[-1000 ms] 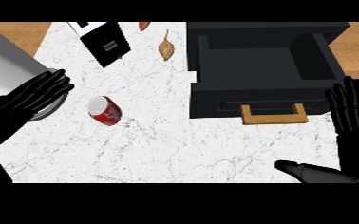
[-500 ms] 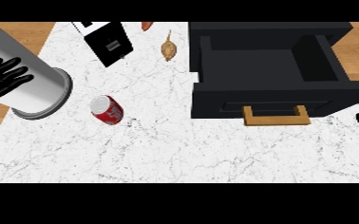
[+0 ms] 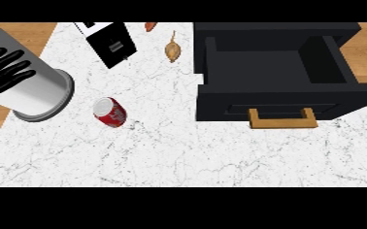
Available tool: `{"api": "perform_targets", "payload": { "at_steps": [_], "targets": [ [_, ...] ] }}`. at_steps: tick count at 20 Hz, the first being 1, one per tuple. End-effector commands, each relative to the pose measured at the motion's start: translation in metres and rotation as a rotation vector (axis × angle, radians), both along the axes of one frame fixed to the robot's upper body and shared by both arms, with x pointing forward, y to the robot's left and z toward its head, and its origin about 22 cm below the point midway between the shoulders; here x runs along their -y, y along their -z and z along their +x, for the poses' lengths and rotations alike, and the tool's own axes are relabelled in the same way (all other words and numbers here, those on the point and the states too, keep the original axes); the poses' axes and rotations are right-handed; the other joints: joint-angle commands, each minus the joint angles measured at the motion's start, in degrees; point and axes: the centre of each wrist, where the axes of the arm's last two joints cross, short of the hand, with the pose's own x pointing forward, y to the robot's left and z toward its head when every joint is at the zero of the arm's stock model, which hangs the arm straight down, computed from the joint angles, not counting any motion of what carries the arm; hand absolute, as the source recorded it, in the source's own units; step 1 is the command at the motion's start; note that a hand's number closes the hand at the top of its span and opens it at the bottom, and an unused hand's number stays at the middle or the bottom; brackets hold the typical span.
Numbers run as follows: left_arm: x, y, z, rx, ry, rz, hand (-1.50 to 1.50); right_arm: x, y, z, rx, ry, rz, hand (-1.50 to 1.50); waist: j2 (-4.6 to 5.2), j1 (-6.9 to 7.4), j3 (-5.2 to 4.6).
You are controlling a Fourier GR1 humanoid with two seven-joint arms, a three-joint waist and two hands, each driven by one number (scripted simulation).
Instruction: Pick up the can, place it into the drawer and close the drawer
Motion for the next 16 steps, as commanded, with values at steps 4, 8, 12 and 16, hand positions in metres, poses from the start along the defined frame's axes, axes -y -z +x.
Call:
{"api": "perform_targets", "payload": {
  "at_steps": [4, 8, 12, 16],
  "targets": [
    [0.01, 0.006, 0.015, -0.116, 0.038, -0.028, -1.5, 0.011, 0.002, -0.027, 0.003, -0.002, 0.013, -1.5, -0.05, -0.17, -0.01],
    [0.046, 0.011, 0.025, -0.16, 0.05, -0.037, -1.5, 0.012, 0.001, -0.03, -0.007, -0.008, 0.01, -1.5, -0.08, 0.11, 0.01],
    [0.048, 0.028, 0.027, -0.161, 0.018, -0.036, -1.5, 0.024, -0.015, -0.033, 0.015, 0.006, 0.012, -1.5, 0.02, -0.02, -0.04],
    [0.07, 0.039, 0.025, -0.184, 0.027, -0.03, -1.5, 0.027, 0.014, -0.042, 0.0, 0.012, 0.017, -1.5, -0.04, 0.14, -0.01]
  ]
}}
